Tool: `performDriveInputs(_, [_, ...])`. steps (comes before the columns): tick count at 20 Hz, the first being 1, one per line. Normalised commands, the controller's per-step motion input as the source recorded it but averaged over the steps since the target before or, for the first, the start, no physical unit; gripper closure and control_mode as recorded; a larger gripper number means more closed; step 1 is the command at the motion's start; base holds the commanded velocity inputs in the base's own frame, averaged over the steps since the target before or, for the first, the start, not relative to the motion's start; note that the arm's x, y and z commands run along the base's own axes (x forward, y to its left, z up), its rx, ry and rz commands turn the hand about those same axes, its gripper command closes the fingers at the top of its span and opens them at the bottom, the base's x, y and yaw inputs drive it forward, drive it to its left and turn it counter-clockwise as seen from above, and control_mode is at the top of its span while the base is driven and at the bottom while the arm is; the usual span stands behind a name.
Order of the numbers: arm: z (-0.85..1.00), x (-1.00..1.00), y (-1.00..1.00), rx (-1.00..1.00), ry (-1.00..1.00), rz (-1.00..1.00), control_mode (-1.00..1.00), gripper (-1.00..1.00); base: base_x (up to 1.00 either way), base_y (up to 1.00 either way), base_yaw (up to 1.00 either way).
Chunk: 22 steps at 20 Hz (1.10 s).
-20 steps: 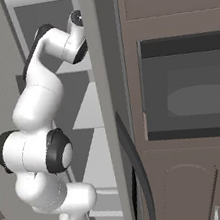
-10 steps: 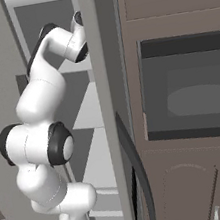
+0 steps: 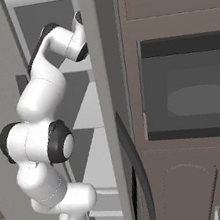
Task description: Take the lime, mushroom, and fish from the freezer and place them in the bowl on the counter.
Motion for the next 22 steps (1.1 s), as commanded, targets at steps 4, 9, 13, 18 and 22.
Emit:
performDriveInputs(4, [-0.06,0.0,0.0,0.0,0.01,0.0,-1.0,-1.0,0.0,0.0,0.0])
performDriveInputs(9, [-0.09,0.0,0.0,0.0,0.0,0.0,-1.0,-1.0,0.0,0.0,0.0])
performDriveInputs(13, [-0.1,0.03,0.02,0.0,0.0,0.0,-1.0,-1.0,0.0,0.0,0.0])
performDriveInputs(18, [-0.1,0.06,0.05,0.0,0.0,0.04,-1.0,-1.0,0.0,0.0,0.0])
performDriveInputs(22, [-0.03,0.2,0.12,0.0,0.0,0.07,-1.0,-1.0,0.0,0.0,0.0])
